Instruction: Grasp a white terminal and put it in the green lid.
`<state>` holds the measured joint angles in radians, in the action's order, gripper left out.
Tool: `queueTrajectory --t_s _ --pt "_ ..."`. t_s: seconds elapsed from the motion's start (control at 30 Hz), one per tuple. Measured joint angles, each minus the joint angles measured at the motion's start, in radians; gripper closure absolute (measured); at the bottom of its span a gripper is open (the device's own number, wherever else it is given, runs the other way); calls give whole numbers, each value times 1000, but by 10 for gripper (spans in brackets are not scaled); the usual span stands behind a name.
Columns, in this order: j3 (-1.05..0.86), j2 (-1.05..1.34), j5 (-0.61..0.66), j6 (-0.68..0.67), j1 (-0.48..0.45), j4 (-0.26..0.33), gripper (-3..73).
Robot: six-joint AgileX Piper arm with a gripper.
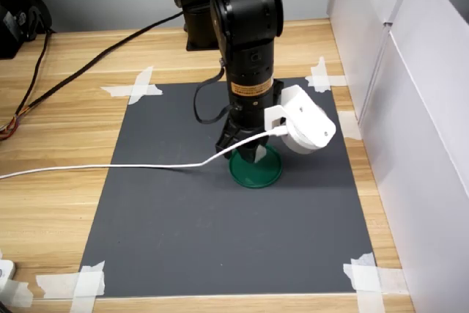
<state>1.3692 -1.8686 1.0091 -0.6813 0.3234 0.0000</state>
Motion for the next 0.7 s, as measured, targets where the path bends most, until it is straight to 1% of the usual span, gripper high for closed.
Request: queueTrajectory --t_s 0.07,0.13,0.33,0.4,0.43,0.5,0.53,0.6,0.7 --pt "-32 10 -22 0 0 0 153" --pt "-63 23 -44 0 0 0 137" --pt "-106 101 -119 30 0 6 132" --pt "-115 145 -160 37 0 9 143" --pt "-120 171 -180 38 0 8 160" --pt "-125 221 -215 43 0 9 222" --pt "-126 246 -229 47 0 9 266" --pt "-128 293 -243 59 -3 10 379" --pt "-129 361 -247 98 -35 33 574"
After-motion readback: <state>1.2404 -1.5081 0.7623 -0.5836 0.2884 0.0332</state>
